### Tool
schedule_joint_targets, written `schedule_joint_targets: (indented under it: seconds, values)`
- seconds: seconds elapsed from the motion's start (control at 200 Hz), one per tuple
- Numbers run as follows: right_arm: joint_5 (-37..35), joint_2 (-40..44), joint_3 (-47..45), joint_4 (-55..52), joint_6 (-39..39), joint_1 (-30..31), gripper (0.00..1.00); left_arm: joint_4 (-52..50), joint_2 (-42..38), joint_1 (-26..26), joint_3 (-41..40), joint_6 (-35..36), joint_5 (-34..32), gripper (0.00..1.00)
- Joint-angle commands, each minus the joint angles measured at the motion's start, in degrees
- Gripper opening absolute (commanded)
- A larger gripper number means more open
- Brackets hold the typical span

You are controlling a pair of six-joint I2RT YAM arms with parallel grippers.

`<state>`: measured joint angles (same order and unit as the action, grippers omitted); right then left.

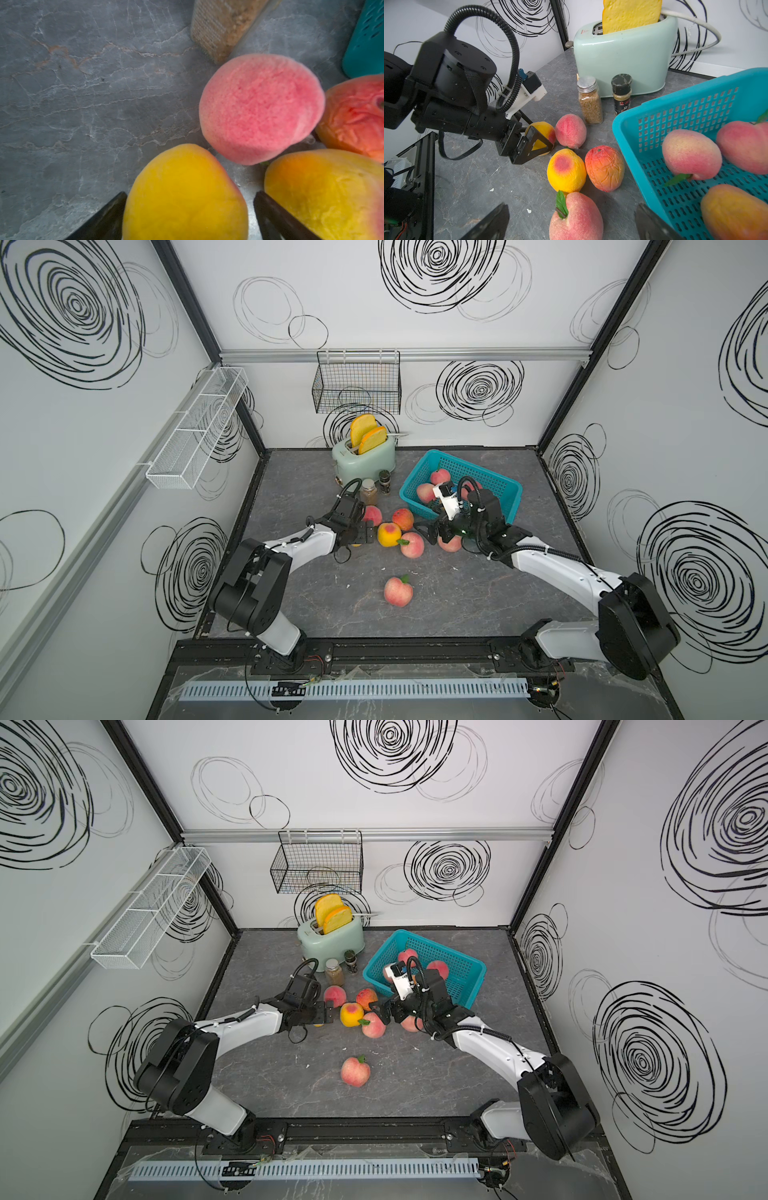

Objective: Put the peaches into the basket
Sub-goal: Pick up the peach from the center of the board.

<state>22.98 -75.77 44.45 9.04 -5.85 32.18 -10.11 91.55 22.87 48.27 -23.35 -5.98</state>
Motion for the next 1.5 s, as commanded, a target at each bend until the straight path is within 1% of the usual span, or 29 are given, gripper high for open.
schedule_joint_targets:
  seconds: [0.0,0.145,0.28,0.445,0.685,0.825,0.85,0.96,1.21,1.496]
  values:
    - [0.75,1.50,-0.76,1.13,-0.04,-0.30,0.98,2.04,0.91,0.24,-0.38,0.22,-0.46,0.95]
    - [0.88,1.37,-0.76,1.33,-0.28,-0.40,0.98,2.38,1.31,0.38,-0.63,-0.11,-0.40,0.88]
    - [0.93,1.41,-0.85,1.40,-0.25,-0.46,0.98,2.21,1.14,0.68,-1.16,-0.11,-0.79,0.83]
    - [0.76,1.68,-1.03,1.33,-0.26,-0.59,0.98,1.58,-0.43,1.20,-1.86,-0.64,-0.79,0.82]
    - [0.80,3.26,-2.08,1.30,-1.03,-0.65,0.98,-0.70,-6.02,2.83,-3.83,-0.82,-1.40,0.82]
    - [0.84,4.71,-2.64,-0.41,-0.81,-0.61,0.98,-0.79,-9.09,4.00,-5.37,-0.87,0.11,0.80]
    - [0.63,5.18,-2.90,-0.71,-0.76,-0.61,0.98,-0.79,-9.56,4.33,-5.54,-2.31,0.55,0.79]
    - [0.47,7.26,-4.22,-1.40,-0.39,-0.60,0.98,-1.29,-11.85,5.65,-5.88,-2.90,1.94,0.79]
    - [4.03,9.92,-6.33,-1.19,-0.21,-0.29,0.98,-2.52,-17.32,8.92,-5.43,-4.55,4.95,0.80]
    - [8.67,12.80,-9.15,2.44,0.92,0.37,0.98,-1.93,-21.08,11.75,-4.41,-6.02,11.53,0.79]
